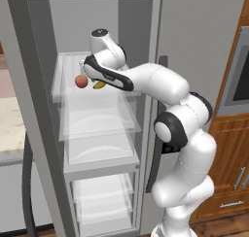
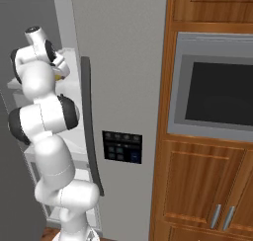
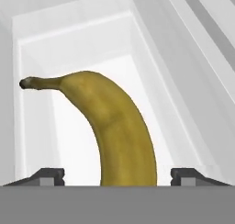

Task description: Pick up the peach and banana from the fridge and place one fruit on each plate on the dining counter.

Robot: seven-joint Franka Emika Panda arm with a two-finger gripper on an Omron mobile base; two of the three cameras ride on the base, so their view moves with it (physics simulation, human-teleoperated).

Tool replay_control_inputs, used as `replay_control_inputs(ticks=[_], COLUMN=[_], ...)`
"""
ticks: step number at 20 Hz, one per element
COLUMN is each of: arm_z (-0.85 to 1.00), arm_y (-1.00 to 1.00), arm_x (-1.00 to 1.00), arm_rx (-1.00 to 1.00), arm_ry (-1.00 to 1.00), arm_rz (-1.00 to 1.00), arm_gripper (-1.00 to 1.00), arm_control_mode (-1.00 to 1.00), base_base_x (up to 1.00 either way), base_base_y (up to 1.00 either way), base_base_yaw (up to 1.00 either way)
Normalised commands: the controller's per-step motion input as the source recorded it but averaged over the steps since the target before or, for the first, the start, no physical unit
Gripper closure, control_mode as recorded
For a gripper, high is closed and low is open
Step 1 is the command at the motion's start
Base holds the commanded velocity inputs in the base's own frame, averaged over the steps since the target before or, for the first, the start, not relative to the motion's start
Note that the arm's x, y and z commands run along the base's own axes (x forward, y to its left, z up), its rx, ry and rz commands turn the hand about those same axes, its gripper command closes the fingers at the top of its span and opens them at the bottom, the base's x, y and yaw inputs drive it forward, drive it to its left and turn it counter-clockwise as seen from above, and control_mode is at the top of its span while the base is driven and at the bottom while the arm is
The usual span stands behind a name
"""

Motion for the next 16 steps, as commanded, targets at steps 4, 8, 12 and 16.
replay_control_inputs(ticks=[4,8,12,16], arm_z=[-0.57,-0.5,-0.17,0.06], arm_y=[0.06,0.02,0.01,-0.01], arm_x=[-0.06,-0.19,-0.32,-0.66], arm_rx=[0.0,0.0,0.0,0.0], arm_ry=[0.0,-0.04,-0.19,-0.28], arm_rz=[0.0,0.0,0.0,0.0], arm_gripper=[1.0,1.0,1.0,1.0], arm_control_mode=[-1.0,-1.0,-1.0,-1.0], base_base_x=[0.0,0.0,0.0,0.0], base_base_y=[0.0,0.0,0.0,0.0], base_base_yaw=[0.0,0.0,0.0,0.0])
